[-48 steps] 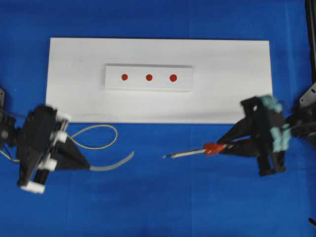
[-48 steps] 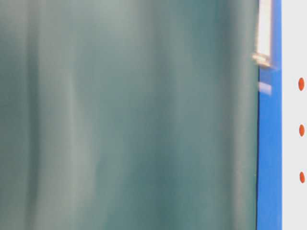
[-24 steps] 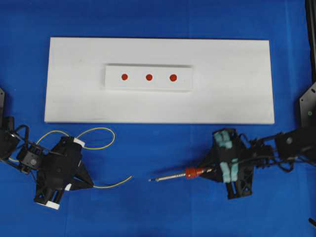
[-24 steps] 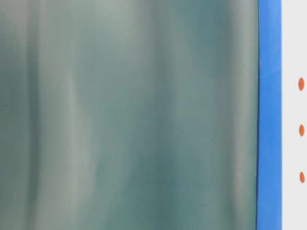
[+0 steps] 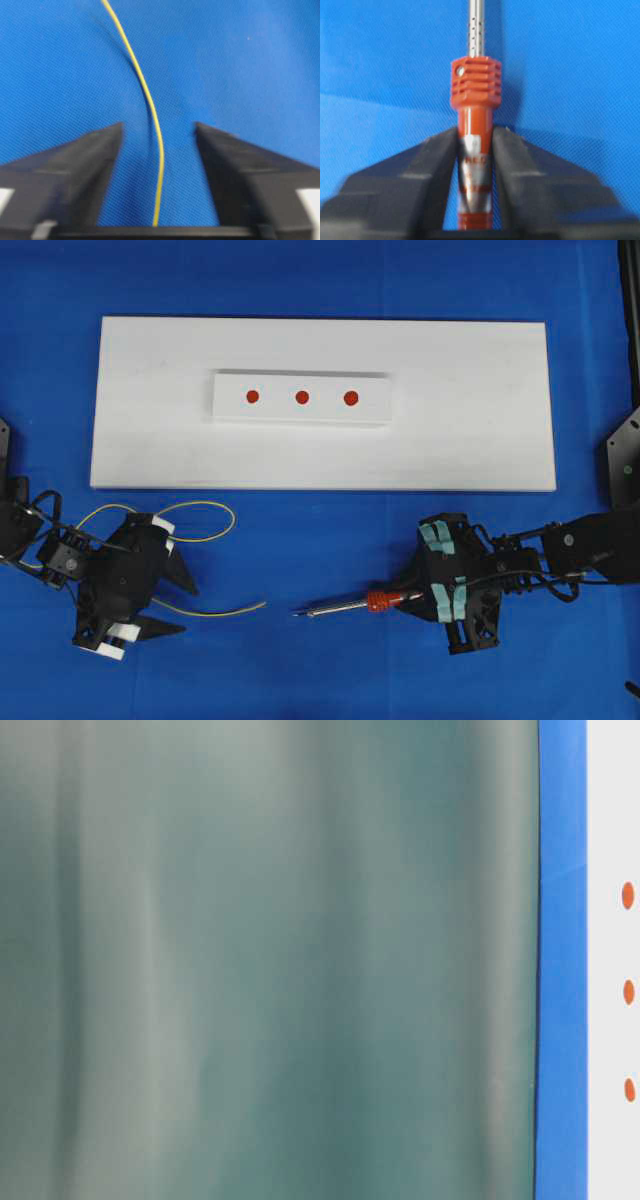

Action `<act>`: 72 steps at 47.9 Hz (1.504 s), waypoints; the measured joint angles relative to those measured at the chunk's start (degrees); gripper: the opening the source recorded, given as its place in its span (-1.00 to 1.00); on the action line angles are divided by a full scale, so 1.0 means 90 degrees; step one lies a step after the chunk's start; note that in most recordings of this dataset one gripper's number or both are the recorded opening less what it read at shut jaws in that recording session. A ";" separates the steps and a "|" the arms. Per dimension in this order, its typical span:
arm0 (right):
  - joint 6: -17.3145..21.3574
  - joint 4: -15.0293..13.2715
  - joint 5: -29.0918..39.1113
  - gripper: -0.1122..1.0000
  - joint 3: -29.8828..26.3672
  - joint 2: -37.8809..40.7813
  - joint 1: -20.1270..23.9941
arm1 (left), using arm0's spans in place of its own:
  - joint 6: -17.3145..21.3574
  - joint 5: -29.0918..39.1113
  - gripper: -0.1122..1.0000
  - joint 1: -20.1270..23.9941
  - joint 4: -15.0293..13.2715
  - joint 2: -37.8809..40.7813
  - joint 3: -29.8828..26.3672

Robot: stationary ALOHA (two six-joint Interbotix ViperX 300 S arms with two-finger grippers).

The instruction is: Touch the tip of the soldering iron to the tip of the solder at the mark.

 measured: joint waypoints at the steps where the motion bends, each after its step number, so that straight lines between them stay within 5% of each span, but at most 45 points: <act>1: 0.0010 0.0000 0.0010 -0.22 0.0000 -0.0010 0.0000 | 0.0000 0.0049 0.43 0.0010 -0.0010 -0.0059 0.0000; 4: -0.0010 0.0000 0.0020 0.16 0.0000 -0.0098 0.0000 | 0.0020 0.0225 0.68 0.0010 0.0000 -0.0225 -0.0010; 12: -0.0127 0.0000 0.0078 0.84 0.0107 -0.0752 -0.0186 | 0.0146 0.1025 0.67 0.0186 0.0000 -0.0908 -0.0039; 18: -0.0342 -0.0049 0.0381 0.66 0.0313 -0.1592 -0.0449 | 0.0420 0.1816 0.67 0.0527 -0.0010 -0.1689 -0.0039; 25: -0.0801 -0.0078 0.0889 0.69 0.0566 -0.2900 -0.0967 | 0.0889 0.2412 0.64 0.0977 -0.0010 -0.2666 -0.0029; 40: -0.1719 -0.0098 0.1455 0.68 0.1250 -0.5469 -0.2539 | 0.1904 0.2520 0.64 0.2295 -0.0020 -0.5078 0.0713; 56: -0.2002 -0.0127 0.2285 0.66 0.1816 -0.7061 -0.3662 | 0.1953 0.2861 0.64 0.3018 -0.0010 -0.7002 0.1455; 72: -0.1943 -0.0059 0.2070 0.64 0.2549 -0.7275 -0.3848 | 0.1846 0.3008 0.64 0.3232 -0.0010 -0.7715 0.2129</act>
